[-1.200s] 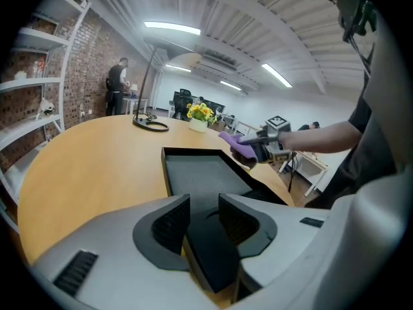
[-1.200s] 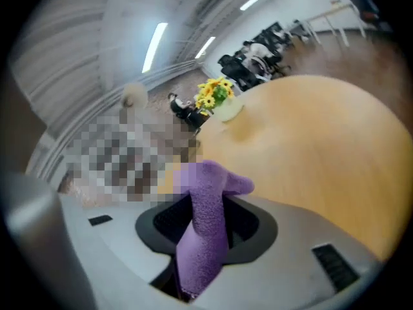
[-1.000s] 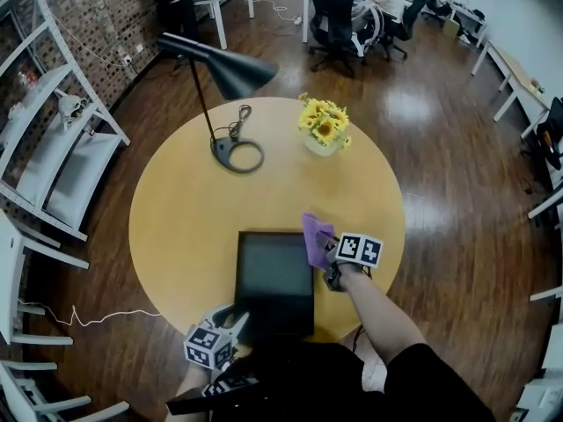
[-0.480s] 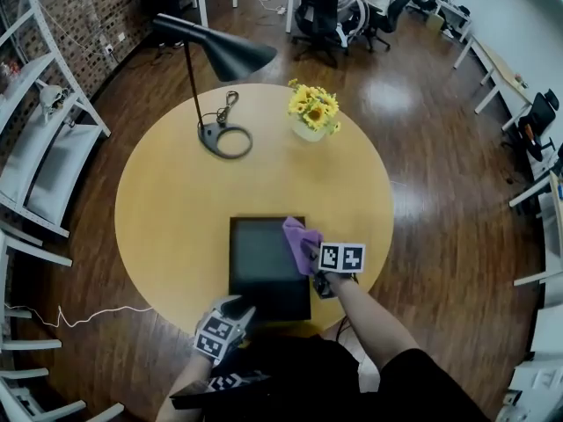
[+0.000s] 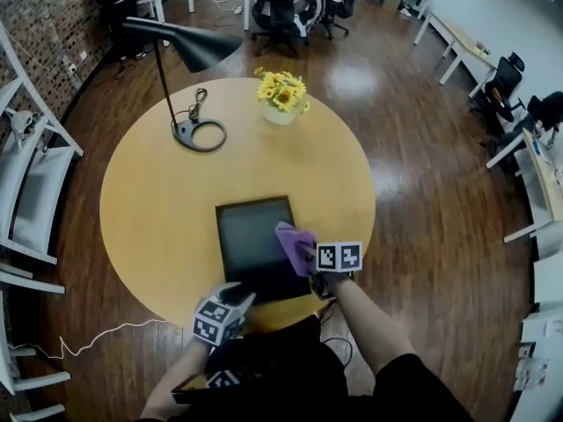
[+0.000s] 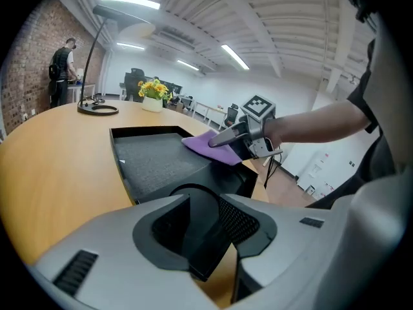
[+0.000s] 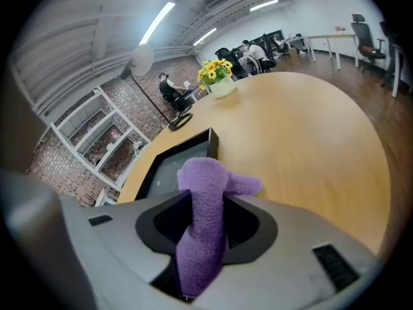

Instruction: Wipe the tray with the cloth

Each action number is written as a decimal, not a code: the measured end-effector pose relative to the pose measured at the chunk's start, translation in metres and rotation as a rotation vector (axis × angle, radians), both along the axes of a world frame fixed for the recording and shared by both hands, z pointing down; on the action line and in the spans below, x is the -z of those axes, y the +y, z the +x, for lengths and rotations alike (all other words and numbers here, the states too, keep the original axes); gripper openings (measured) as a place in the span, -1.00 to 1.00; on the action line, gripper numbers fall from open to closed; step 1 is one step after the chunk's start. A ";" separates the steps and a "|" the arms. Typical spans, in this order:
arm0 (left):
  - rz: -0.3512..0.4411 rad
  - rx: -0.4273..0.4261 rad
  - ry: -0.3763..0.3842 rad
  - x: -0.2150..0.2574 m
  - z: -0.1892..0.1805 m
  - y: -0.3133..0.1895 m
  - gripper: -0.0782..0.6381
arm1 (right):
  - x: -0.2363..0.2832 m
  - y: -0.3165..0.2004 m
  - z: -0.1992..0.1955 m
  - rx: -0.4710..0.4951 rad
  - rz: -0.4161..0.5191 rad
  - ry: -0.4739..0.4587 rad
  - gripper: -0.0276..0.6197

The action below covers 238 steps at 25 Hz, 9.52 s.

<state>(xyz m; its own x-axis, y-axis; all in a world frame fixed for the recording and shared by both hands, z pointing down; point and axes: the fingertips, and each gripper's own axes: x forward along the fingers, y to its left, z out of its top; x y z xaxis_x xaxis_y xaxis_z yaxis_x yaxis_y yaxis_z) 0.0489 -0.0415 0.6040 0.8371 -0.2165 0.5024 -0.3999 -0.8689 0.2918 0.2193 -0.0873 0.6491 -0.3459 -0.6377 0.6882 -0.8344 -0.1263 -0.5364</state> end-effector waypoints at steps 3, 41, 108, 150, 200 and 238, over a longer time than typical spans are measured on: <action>-0.026 -0.018 0.023 0.004 0.001 -0.001 -0.41 | 0.007 0.020 -0.002 -0.062 0.023 -0.015 -0.48; 0.469 -1.171 -0.541 -0.035 -0.042 -0.042 -0.16 | 0.019 0.149 -0.048 -0.483 0.089 -0.192 -0.49; 0.153 -0.450 -0.317 -0.041 -0.005 0.012 -0.66 | 0.017 0.028 -0.058 -0.064 0.159 -0.232 -0.49; 0.107 0.090 -0.490 -0.037 -0.148 -0.194 -0.32 | 0.018 0.003 -0.042 -0.130 0.147 -0.003 -0.47; -0.196 0.275 -0.301 -0.035 -0.118 -0.052 -0.29 | 0.000 0.080 -0.099 -0.395 0.136 -0.341 -0.50; -0.388 0.458 -0.113 -0.038 -0.097 -0.024 -0.30 | 0.004 0.099 -0.071 -0.362 0.104 -0.201 -0.53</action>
